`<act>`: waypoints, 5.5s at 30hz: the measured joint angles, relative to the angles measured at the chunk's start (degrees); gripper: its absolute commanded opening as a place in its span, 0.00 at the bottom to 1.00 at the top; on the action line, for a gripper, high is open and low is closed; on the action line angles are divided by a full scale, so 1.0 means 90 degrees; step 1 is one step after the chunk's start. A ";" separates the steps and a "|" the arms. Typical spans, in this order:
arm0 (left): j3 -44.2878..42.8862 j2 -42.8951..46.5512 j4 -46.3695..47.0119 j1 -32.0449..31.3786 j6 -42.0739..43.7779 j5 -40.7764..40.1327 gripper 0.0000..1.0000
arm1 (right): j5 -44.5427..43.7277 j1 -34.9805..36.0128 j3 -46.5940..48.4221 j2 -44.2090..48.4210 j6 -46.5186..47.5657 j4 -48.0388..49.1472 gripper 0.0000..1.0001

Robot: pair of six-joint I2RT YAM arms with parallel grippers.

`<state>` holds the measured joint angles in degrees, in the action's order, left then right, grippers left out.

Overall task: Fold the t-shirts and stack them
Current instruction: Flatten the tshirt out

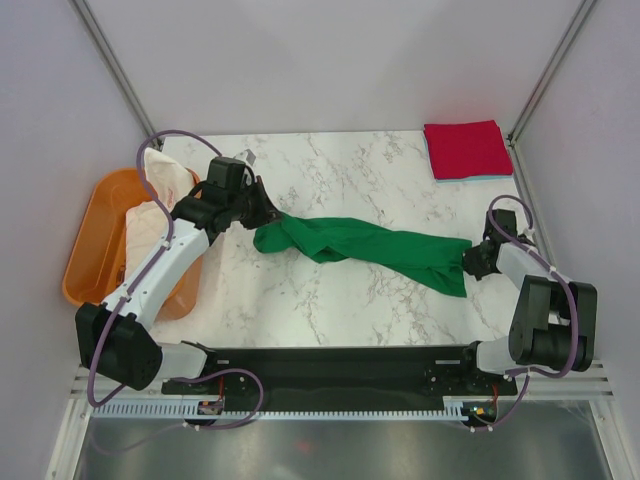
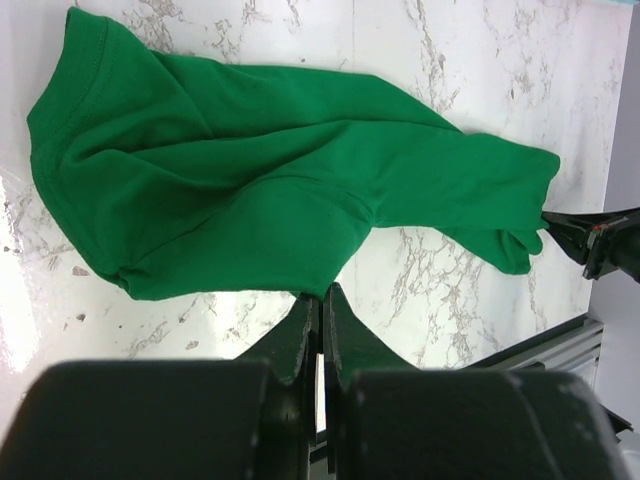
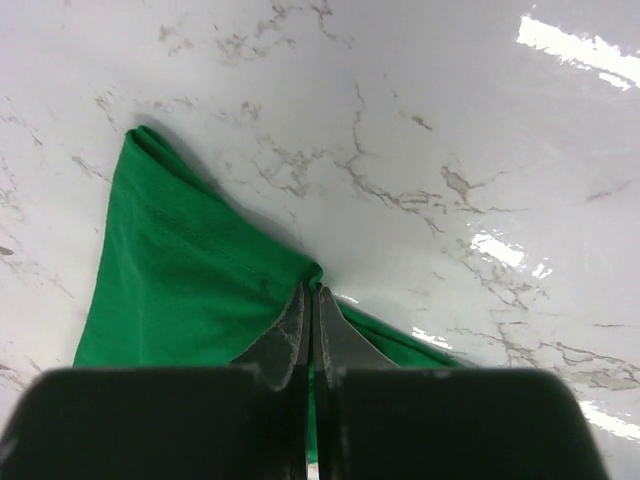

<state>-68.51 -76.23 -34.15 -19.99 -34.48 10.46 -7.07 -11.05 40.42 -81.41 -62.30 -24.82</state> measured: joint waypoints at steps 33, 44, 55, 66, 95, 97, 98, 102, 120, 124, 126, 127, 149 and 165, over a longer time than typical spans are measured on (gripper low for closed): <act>-0.4918 0.2669 0.0080 0.0000 -0.0202 -0.0483 0.02 | 0.0612 -0.0005 0.7244 0.3776 0.2477 -0.2397 0.00; -0.4809 0.2212 0.0216 0.0000 0.0005 -0.0260 0.02 | 0.0505 -0.0007 0.7708 0.3191 0.2691 -0.2737 0.00; -0.4634 0.0952 -0.0100 0.0000 0.0498 -0.0408 0.02 | 0.0073 -0.0005 0.7106 0.2312 0.3128 -0.2885 0.00; -0.3954 0.2528 -0.0095 -0.0002 0.0532 -0.0304 0.02 | -0.0714 -0.0005 0.7186 0.3439 0.3060 -0.3526 0.00; -0.2871 0.0163 0.1394 0.0019 0.2084 -0.1010 0.02 | -0.0585 0.0000 0.3196 0.1943 0.2994 0.0092 0.00; -0.2844 -0.0874 0.1620 0.0092 0.2242 -0.0971 0.02 | -0.0328 0.0000 0.2727 0.1163 0.2924 0.0877 0.00; -0.2846 -0.1336 0.1707 0.0146 0.2302 -0.0923 0.02 | -0.0172 0.0000 0.2589 0.0750 0.2885 0.1263 0.00; -0.3339 -0.3128 0.1955 0.0379 0.2516 -0.0493 0.02 | 0.0444 0.0010 0.2477 -0.0855 0.2727 0.2650 0.00; -0.4981 -0.5389 0.2273 0.0913 0.2358 0.0206 0.02 | 0.1630 0.0185 0.5139 -0.4000 0.3016 0.3038 0.00; -0.4129 -0.4163 0.2135 0.0891 0.2358 -0.0036 0.02 | 0.1438 0.0187 0.5440 -0.3121 0.3201 0.1562 0.00; -0.3747 -0.3325 0.2135 0.0884 0.2361 -0.0146 0.02 | 0.1316 0.0185 0.5700 -0.2477 0.3269 0.0901 0.00; -0.3597 -0.2907 0.2130 0.0884 0.2361 -0.0160 0.02 | 0.1251 0.0185 0.5829 -0.2064 0.3293 0.0590 0.00; -0.1627 0.3976 0.1926 0.0884 0.2368 -0.0260 0.02 | 0.0063 0.0185 0.7966 0.3279 0.3577 -0.3529 0.00; -0.1868 -0.0141 0.2416 0.0901 0.3021 -0.0823 0.02 | 0.0709 0.0185 0.4087 0.0444 0.3337 0.0381 0.00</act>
<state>-85.32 -77.49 -12.40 -11.88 -7.29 3.05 -0.69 -9.39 77.21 -77.41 -32.27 -21.39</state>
